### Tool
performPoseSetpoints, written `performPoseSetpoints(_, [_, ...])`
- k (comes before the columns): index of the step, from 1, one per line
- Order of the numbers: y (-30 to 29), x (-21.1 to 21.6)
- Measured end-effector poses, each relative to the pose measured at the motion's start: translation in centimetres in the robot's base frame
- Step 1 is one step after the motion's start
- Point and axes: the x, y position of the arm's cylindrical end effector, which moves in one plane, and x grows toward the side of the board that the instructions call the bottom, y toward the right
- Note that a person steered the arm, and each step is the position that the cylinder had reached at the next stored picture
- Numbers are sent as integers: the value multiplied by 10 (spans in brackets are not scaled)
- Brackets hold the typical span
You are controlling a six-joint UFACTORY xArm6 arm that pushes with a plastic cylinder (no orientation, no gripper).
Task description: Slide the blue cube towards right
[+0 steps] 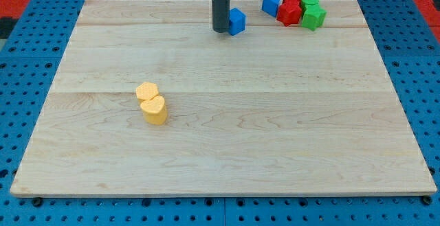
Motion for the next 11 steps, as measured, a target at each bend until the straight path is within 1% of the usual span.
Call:
performPoseSetpoints(2, [-16, -11])
performPoseSetpoints(4, [42, -17])
performPoseSetpoints(5, [56, -18])
performPoseSetpoints(9, [70, -18])
performPoseSetpoints(10, [74, -2])
performPoseSetpoints(11, [89, 60])
